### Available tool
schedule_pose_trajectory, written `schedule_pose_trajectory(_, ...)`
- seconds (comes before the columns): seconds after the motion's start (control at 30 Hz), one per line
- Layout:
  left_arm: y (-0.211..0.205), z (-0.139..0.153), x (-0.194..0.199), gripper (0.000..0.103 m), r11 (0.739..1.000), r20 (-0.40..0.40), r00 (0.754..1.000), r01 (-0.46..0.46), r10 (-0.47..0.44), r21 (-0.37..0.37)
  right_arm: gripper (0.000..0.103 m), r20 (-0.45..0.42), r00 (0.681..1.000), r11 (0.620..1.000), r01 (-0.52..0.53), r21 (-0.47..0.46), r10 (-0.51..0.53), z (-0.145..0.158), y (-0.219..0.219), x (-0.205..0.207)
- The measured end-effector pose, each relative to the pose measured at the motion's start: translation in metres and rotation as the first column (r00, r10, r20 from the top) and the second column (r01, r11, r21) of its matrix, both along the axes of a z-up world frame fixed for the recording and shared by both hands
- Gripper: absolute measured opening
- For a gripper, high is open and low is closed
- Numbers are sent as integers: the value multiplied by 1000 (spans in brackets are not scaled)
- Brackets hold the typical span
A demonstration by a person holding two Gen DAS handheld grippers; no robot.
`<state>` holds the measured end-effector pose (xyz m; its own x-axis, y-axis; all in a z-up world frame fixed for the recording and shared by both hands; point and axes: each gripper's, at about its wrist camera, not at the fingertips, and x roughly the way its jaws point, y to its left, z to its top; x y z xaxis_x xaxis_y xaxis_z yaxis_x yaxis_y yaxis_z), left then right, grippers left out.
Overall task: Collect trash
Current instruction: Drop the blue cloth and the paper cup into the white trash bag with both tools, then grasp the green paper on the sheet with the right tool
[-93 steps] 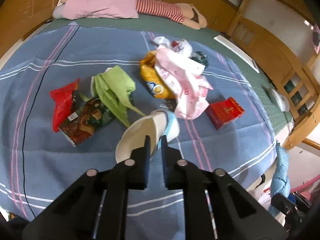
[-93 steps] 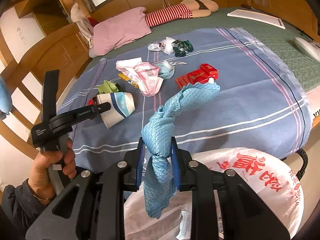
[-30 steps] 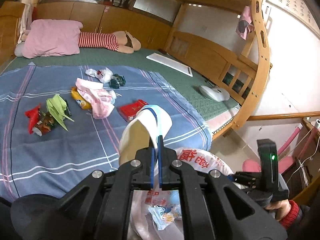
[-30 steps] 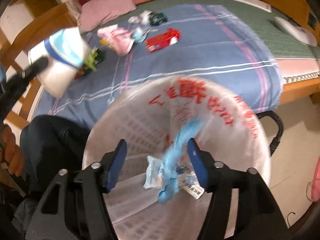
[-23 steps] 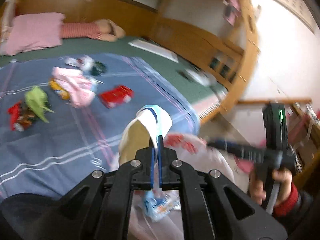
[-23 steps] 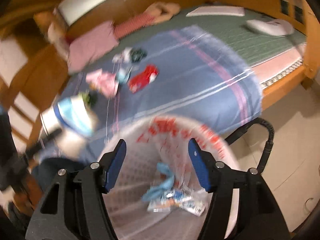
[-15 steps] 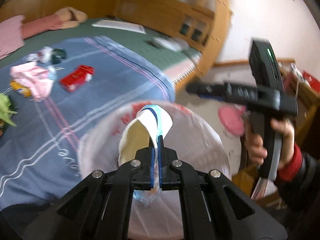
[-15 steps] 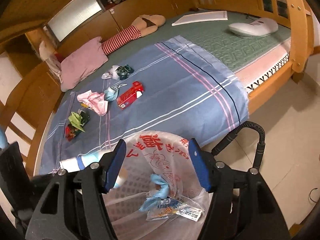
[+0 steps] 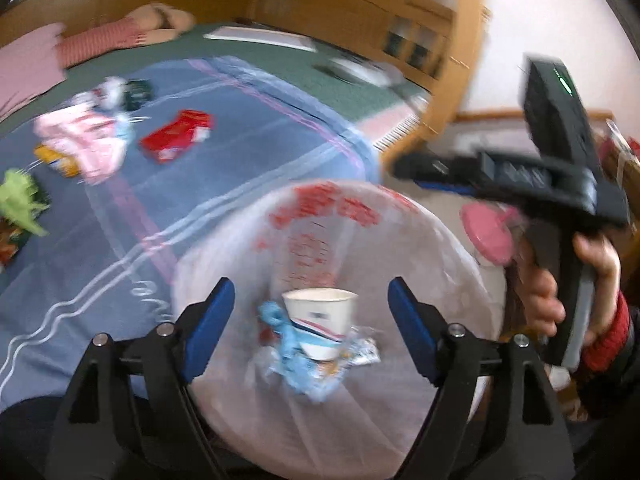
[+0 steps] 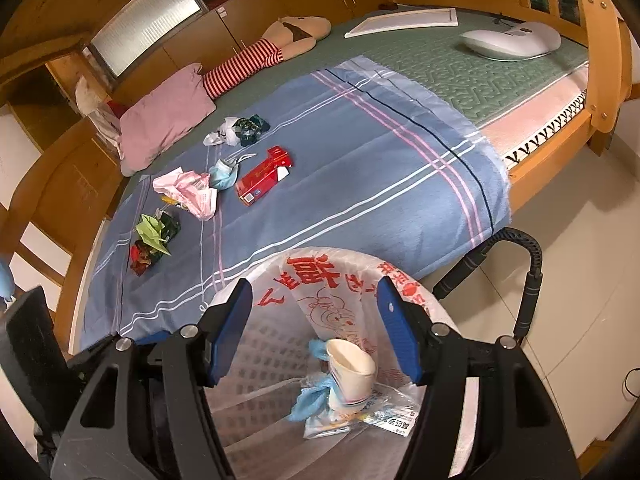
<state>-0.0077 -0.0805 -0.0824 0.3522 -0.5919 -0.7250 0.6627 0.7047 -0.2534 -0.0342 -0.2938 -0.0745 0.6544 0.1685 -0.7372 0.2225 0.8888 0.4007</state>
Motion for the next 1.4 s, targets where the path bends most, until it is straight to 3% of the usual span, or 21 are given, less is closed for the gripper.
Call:
schedule_pose_trajectory(0.07, 22, 3, 13, 79, 988, 43, 988, -152, 151, 22, 64, -2, 1000, 1000, -6, -12, 6, 0, 4, 1)
schedule_pose_trajectory(0.13, 42, 7, 28, 79, 950, 97, 949, -307, 301, 62, 64, -7, 1000, 1000, -13, -27, 12, -1, 8, 4)
schedule_pose_trajectory(0.23, 76, 17, 52, 82, 851, 186, 852, -513, 490, 109, 64, -17, 1000, 999, -21, -36, 21, -5, 15, 9)
schedule_pose_trajectory(0.27, 88, 21, 60, 83, 824, 203, 822, -558, 532, 101, 64, -21, 999, 999, -25, -37, 24, -5, 17, 11)
schedule_pose_trajectory(0.3, 106, 29, 71, 89, 781, 232, 771, -621, 592, 70, 64, -26, 999, 999, -31, -39, 30, -6, 20, 15)
schedule_pose_trajectory(0.37, 128, 39, 85, 94, 725, 261, 707, -688, 658, 35, 64, -27, 999, 998, -44, -46, 42, -6, 27, 19)
schedule_pose_trajectory(0.4, 141, 41, 97, 96, 685, 264, 665, -728, 699, 19, 64, -28, 998, 997, -54, -52, 53, -5, 32, 23)
schedule_pose_trajectory(0.47, 170, 40, 125, 97, 617, 220, 600, -787, 769, -8, 64, -30, 997, 995, -79, -58, 77, -3, 41, 32)
schedule_pose_trajectory(0.53, 198, 28, 144, 97, 544, 123, 537, -839, 834, -25, 64, -26, 994, 993, -104, -64, 102, 0, 53, 47)
schedule_pose_trajectory(0.57, 212, 18, 150, 97, 494, 53, 493, -869, 868, -20, 65, -25, 993, 992, -113, -63, 111, 2, 58, 54)
schedule_pose_trajectory(0.6, 237, 1, 156, 96, 391, -71, 388, -920, 919, 26, 65, -21, 991, 990, -130, -56, 129, 3, 66, 66)
schedule_pose_trajectory(0.63, 252, -6, 155, 93, 320, -132, 312, -947, 941, 41, 65, -17, 989, 988, -145, -52, 144, 5, 73, 76)
schedule_pose_trajectory(0.73, 287, -13, 138, 93, 151, -243, 156, -988, 957, -40, 65, 0, 973, 968, -231, -100, 232, 6, 119, 125)
schedule_pose_trajectory(0.8, 295, -7, 126, 93, 59, -203, 67, -997, 977, -46, 65, -5, 957, 952, -288, -106, 290, 2, 149, 154)
schedule_pose_trajectory(0.93, 296, 1, 115, 95, 8, -148, 21, -996, 989, -92, 65, -15, 900, 894, -434, -113, 435, -12, 239, 226)
schedule_pose_trajectory(1.03, 308, 0, 112, 96, -50, -180, -30, -993, 983, -107, 66, -17, 874, 853, -479, -207, 486, -21, 299, 266)
schedule_pose_trajectory(1.07, 311, -2, 109, 96, -74, -197, -51, -991, 979, -111, 71, -27, 868, 845, -490, -214, 496, -26, 312, 275)
schedule_pose_trajectory(1.13, 319, -4, 101, 96, -96, -215, -70, -989, 974, -115, 72, -58, 871, 846, -488, -215, 488, -39, 333, 296)
schedule_pose_trajectory(1.27, 319, -4, 98, 96, -83, -196, -60, -990, 979, -110, 69, -199, 875, 846, -480, -234, 441, -77, 347, 324)
schedule_pose_trajectory(1.33, 317, -3, 101, 96, -67, -180, -48, -992, 983, -103, 55, -223, 856, 850, -503, -158, 466, -90, 337, 323)
schedule_pose_trajectory(1.4, 317, -5, 104, 97, -62, -183, -43, -993, 982, -99, 52, -210, 845, 843, -523, -124, 492, -90, 323, 314)
